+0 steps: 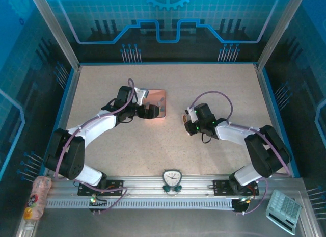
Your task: Load the staples into the stapler
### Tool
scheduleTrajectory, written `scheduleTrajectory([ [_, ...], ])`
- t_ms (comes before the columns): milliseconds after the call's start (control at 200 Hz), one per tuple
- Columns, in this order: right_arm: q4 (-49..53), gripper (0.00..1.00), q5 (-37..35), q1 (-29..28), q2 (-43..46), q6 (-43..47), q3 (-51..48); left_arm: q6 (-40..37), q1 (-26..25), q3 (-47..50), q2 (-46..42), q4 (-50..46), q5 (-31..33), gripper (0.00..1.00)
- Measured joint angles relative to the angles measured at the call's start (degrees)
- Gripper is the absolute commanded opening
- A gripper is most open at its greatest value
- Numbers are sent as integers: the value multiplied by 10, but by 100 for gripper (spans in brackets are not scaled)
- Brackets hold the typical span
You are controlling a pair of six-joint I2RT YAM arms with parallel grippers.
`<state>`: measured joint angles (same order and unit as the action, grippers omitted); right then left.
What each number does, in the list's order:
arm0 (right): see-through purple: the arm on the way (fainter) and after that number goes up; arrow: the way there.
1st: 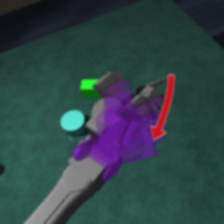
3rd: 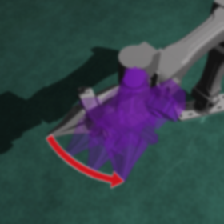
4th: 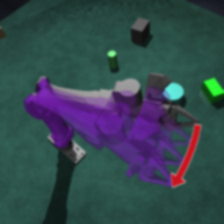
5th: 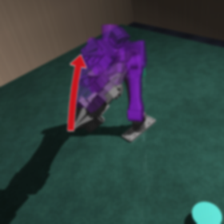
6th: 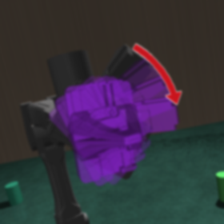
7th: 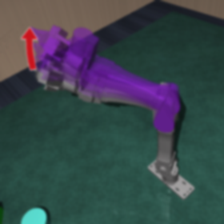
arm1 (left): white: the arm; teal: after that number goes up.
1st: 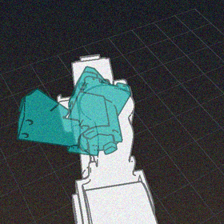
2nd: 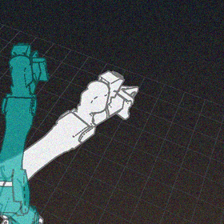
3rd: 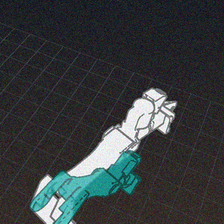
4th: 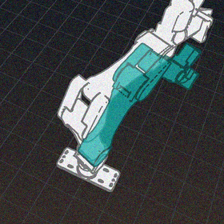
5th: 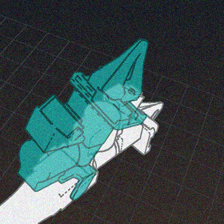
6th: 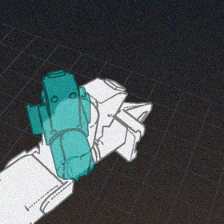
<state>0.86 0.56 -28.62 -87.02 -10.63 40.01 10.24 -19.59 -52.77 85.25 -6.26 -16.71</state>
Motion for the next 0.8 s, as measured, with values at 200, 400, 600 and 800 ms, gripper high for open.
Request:
scheduleTrajectory([
  [200,0,16,-14,-3,0,-1,0,0,0,0,0,0,0,97],
  [400,0,15,-17,-3,1,-1,0,0,0,0,0,0,0,96],
  [600,0,16,-16,-2,30,17,0,0,0,0,0,0,0,96],
  [800,2,16,-15,-2,39,31,0,0,0,0,3,-1,0,96],
])
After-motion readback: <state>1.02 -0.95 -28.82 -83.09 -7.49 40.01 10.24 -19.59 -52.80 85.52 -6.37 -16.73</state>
